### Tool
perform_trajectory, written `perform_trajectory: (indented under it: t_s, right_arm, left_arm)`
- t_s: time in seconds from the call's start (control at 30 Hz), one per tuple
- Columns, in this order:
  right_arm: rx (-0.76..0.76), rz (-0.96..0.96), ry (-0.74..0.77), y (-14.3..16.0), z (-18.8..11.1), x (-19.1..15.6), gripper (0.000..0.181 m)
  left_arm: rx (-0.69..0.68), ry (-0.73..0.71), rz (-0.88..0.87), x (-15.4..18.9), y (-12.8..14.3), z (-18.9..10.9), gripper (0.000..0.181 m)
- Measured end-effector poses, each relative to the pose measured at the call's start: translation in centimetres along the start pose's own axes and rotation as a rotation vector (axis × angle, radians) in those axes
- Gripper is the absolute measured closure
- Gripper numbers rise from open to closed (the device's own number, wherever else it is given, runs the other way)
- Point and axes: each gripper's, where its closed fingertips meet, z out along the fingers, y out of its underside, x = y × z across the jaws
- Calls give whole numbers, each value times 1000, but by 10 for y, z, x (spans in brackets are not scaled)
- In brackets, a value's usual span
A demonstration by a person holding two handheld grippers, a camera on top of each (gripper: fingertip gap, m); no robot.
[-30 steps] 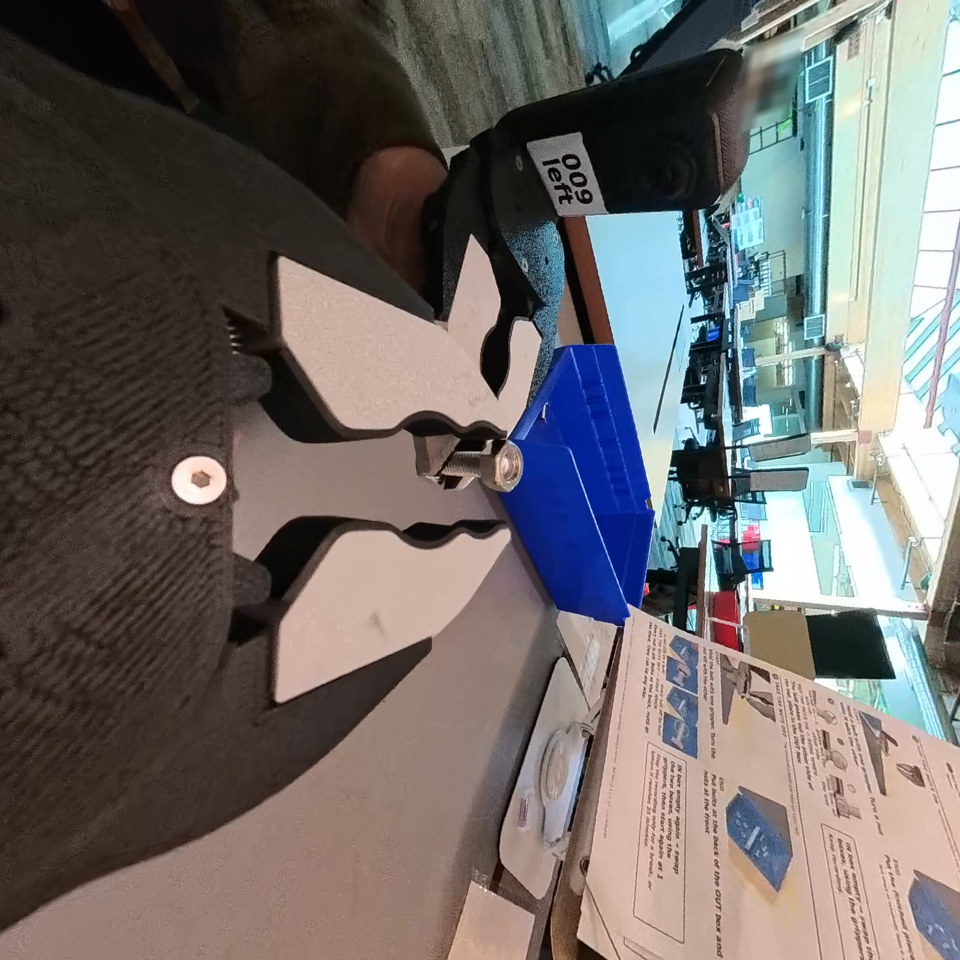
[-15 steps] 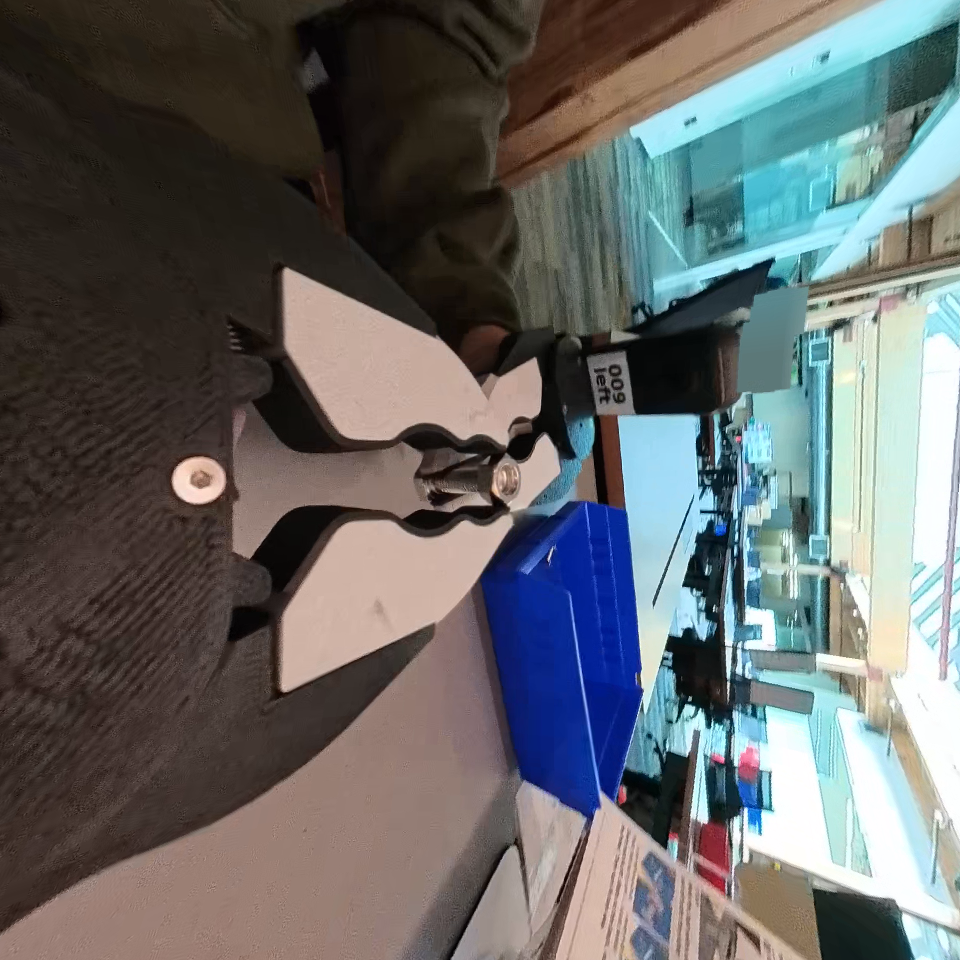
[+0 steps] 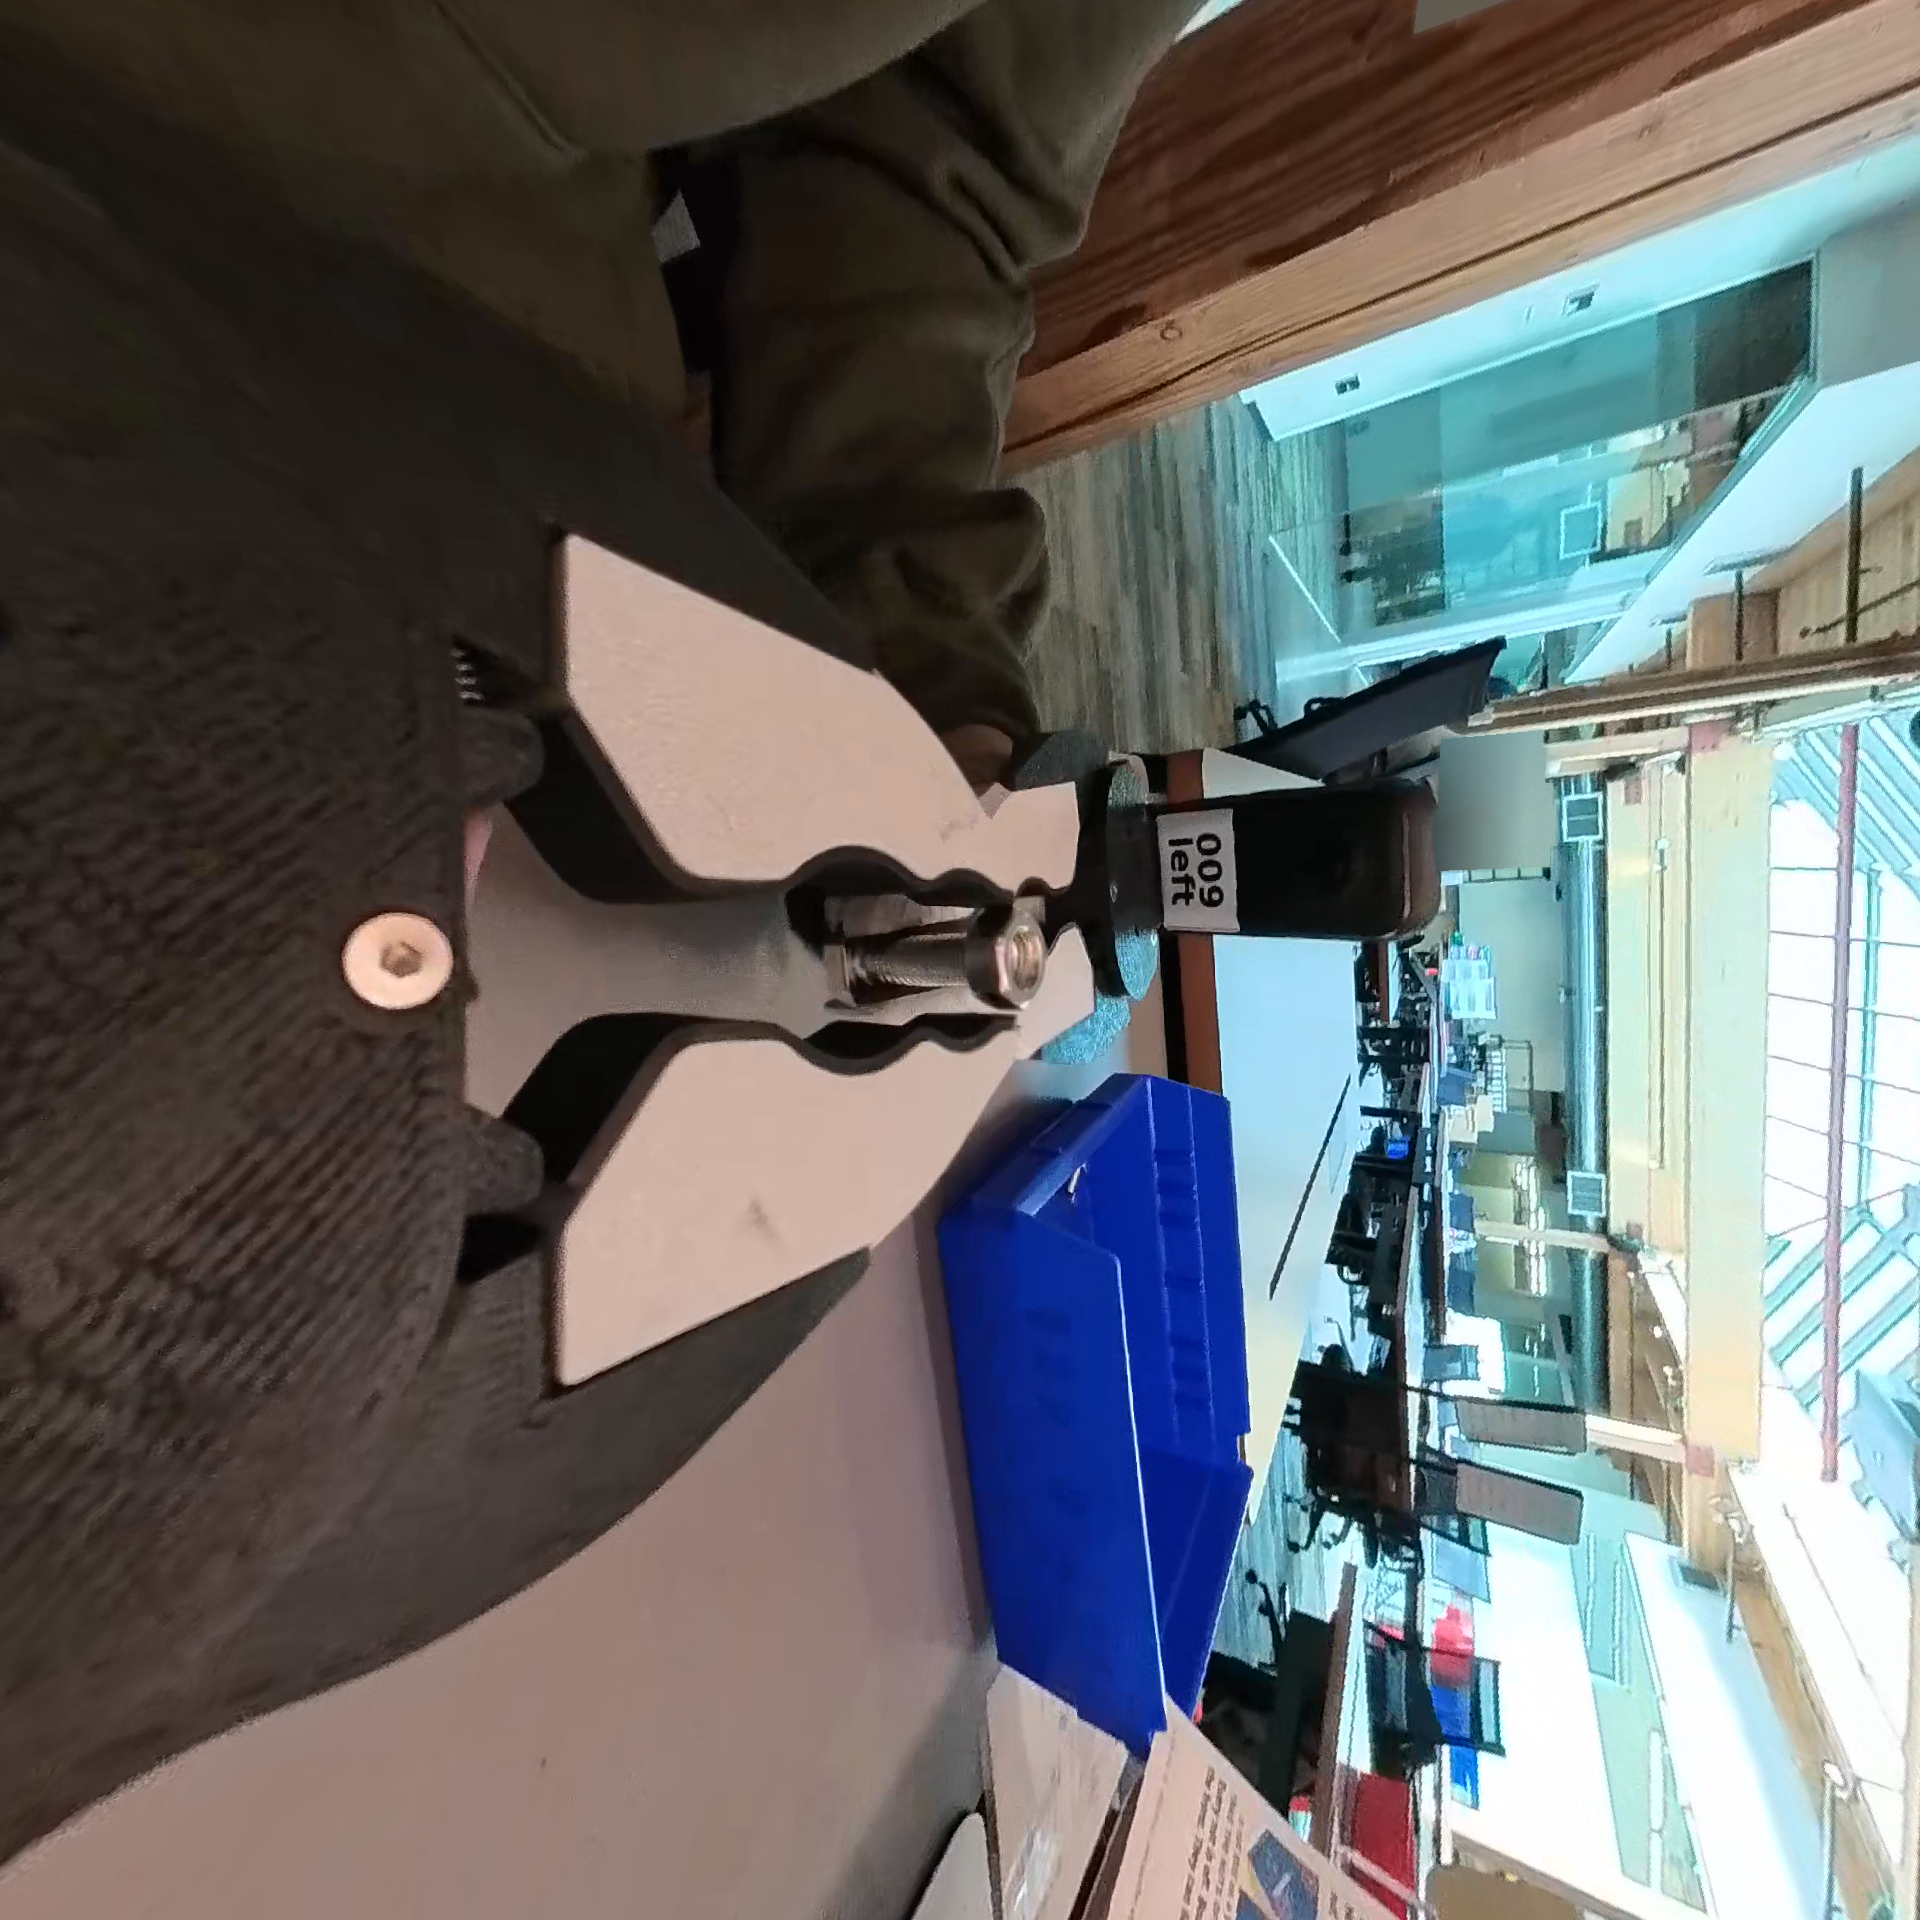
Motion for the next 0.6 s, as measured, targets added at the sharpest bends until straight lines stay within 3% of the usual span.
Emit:
perform_trajectory:
  t_s: [0.3, 0.43, 0.6]
  right_arm:
    - [-3, 35, 264, -2, 15, 29, 132]
    - [21, 31, 429, -5, 25, 43, 135]
    - [43, 18, 579, -5, 27, 52, 149]
  left_arm:
    - [39, -288, 17, -39, -8, -14, 172]
    - [15, -407, 59, -51, -8, -19, 172]
    - [6, -439, 77, -53, -8, -18, 172]
